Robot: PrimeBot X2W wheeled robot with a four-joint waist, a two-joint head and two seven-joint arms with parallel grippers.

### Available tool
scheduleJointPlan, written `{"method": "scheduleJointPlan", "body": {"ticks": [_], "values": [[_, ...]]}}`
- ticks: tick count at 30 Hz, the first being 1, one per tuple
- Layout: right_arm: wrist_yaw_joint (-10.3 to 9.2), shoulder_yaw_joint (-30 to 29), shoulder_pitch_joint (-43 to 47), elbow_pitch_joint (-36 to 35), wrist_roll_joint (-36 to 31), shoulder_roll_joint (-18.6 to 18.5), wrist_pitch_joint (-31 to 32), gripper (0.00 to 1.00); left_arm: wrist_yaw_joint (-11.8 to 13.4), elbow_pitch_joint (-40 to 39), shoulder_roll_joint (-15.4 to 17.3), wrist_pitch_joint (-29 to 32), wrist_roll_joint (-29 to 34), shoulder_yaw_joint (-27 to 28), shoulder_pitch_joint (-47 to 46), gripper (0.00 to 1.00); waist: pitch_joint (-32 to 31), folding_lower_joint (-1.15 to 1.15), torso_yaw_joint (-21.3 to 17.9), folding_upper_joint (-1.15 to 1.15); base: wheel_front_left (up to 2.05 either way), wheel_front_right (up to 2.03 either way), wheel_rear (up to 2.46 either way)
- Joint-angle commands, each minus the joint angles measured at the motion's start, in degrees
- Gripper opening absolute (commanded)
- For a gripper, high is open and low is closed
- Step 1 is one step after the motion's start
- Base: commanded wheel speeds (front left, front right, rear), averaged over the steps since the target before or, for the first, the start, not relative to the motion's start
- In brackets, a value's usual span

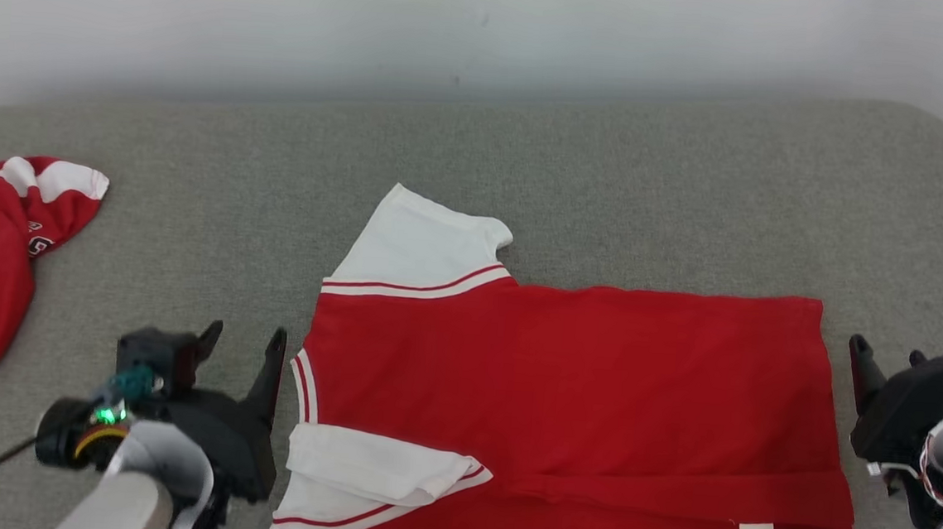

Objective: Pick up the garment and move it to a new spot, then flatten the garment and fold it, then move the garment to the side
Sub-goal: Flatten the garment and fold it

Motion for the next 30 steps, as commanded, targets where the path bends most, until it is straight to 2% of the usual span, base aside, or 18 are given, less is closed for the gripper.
{"method": "scheduleJointPlan", "body": {"ticks": [1,12,21,30], "values": [[-0.14,0.5,-2.7,1.0,-0.7,-0.4,1.2,1.0,-1.2,1.3,-0.4,1.0,-0.5,0.0,-3.9,1.0,3.5,-0.01,-1.8,0.0,0.0,0.0,0.0],[-0.14,5.6,-16.9,8.8,-1.9,-1.7,3.2,1.0,-7.7,13.0,-2.6,7.2,-0.4,-1.7,-22.9,1.0,11.7,-0.01,-5.7,0.0,0.0,0.0,0.0],[-0.14,9.0,-24.0,13.2,-2.1,-0.9,2.3,1.0,-9.9,20.7,-3.3,9.5,0.2,-2.3,-32.4,1.0,16.0,-0.01,-8.3,0.0,0.0,0.0,0.0],[-0.14,13.7,-26.6,16.1,-0.2,0.8,-0.2,1.0,-10.5,28.4,-2.8,8.9,-0.1,-1.5,-37.5,1.0,18.0,-0.01,-11.8,0.0,0.0,0.0,0.0]]}}
